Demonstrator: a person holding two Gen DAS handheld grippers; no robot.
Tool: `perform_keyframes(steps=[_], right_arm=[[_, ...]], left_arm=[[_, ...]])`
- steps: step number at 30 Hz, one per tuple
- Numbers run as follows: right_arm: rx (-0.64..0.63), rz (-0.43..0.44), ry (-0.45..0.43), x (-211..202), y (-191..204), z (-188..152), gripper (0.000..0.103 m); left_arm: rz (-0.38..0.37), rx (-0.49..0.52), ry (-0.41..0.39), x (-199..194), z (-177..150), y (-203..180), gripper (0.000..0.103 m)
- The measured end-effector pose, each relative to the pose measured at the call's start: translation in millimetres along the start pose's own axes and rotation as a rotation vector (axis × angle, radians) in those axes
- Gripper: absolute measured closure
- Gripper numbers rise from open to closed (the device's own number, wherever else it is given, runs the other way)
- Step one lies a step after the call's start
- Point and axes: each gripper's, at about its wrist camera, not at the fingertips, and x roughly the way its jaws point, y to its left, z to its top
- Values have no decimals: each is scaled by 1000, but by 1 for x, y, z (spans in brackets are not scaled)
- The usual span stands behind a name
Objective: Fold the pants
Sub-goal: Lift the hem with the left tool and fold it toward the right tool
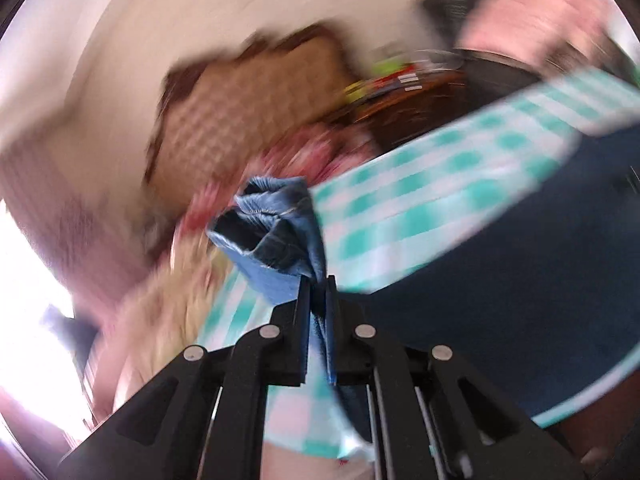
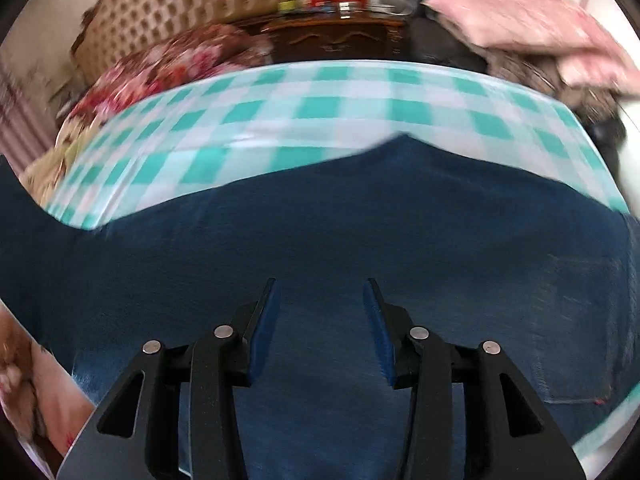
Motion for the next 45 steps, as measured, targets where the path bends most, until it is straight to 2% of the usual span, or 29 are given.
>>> perform_keyframes(steps=[3, 6, 7, 8, 10, 14, 17, 20, 22, 23, 24, 25, 28, 31, 36, 40, 41, 42, 43, 44, 45], right_arm=[[80, 13, 14, -8, -36, -8, 54], [126, 21, 31, -9, -60, -17, 54], [140, 34, 43, -8, -66, -20, 54], [144, 39, 49, -7, -68, -22, 54], [142, 48, 51, -8, -70, -24, 54], [149, 118, 77, -6, -68, -21, 53], [157, 184, 93, -8, -62, -18, 46], [147, 210, 107, -12, -54, -15, 43], [140, 237, 126, -13, -46, -13, 39], [139, 256, 140, -12, -43, -12, 38], [137, 274, 156, -10, -38, -10, 37], [138, 296, 175, -8, -32, -9, 34], [176, 435, 279, 6, -16, -5, 30], [212, 515, 335, 18, -2, 3, 27], [191, 548, 428, 46, 33, 15, 27], [181, 569, 458, 59, 50, 18, 27], [181, 574, 453, 62, 51, 21, 28], [175, 564, 434, 62, 53, 25, 39], [158, 532, 410, 62, 54, 30, 56], [129, 496, 372, 58, 54, 34, 65], [110, 492, 342, 54, 53, 38, 82]], left_arm=[[-92, 194, -95, -31, 2, -99, 96], [-172, 384, -124, -44, -26, -179, 92], [-173, 420, -118, -44, -34, -195, 91], [-136, 446, -122, -44, -42, -205, 87], [-94, 432, -140, -46, -45, -204, 56], [-97, 431, -138, -39, -43, -197, 53], [-154, 486, -163, -45, -47, -202, 50], [-142, 540, -189, -44, -49, -212, 50], [-188, 513, -182, -38, -42, -208, 55], [-203, 506, -177, -37, -40, -210, 63], [-233, 497, -163, -32, -36, -208, 88], [-239, 475, -164, -31, -32, -205, 88], [-245, 385, -200, -40, -23, -187, 91], [-257, 313, -218, -44, -15, -165, 92], [-265, 247, -236, -49, -7, -146, 92], [-271, 218, -245, -60, -9, -140, 92], [-275, 217, -251, -63, -10, -140, 92], [-282, 219, -256, -65, -11, -141, 92], [-288, 225, -254, -66, -13, -143, 93], [-288, 234, -255, -68, -14, -146, 93], [-284, 245, -259, -73, -15, -153, 93]])
